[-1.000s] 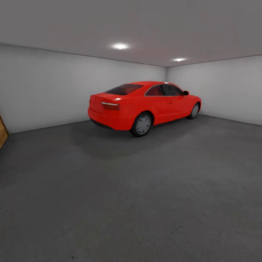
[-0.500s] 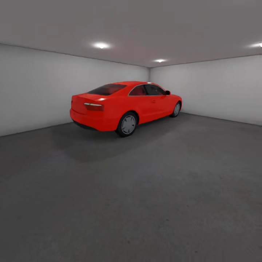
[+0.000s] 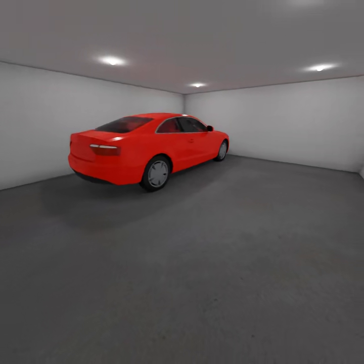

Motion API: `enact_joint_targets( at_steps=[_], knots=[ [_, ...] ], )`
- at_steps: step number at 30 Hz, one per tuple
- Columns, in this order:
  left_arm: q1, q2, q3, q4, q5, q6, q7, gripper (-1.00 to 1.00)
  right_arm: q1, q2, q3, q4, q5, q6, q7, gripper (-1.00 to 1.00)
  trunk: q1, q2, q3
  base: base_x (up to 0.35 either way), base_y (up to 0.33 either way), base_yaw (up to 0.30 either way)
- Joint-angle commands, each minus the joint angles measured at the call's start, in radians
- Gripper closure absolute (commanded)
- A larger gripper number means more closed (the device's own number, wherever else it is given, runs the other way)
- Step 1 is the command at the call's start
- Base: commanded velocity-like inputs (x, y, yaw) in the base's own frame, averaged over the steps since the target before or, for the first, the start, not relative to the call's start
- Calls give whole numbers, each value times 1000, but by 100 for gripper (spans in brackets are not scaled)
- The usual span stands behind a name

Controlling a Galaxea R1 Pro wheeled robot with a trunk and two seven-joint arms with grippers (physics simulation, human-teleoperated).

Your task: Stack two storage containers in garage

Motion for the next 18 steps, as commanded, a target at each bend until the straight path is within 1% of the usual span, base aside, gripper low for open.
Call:
enact_joint_targets(
  at_steps=[1,18],
  knots=[
    [0,0,0,0,0,-1,0,-100,0,0,5,0,-5,-3,0,-100,0,0,-1,0,0,-285],
    [0,0,0,0,0,-1,0,-100,0,0,4,0,-5,-3,0,-100,0,0,-1,0,0,-285]
  ],
)
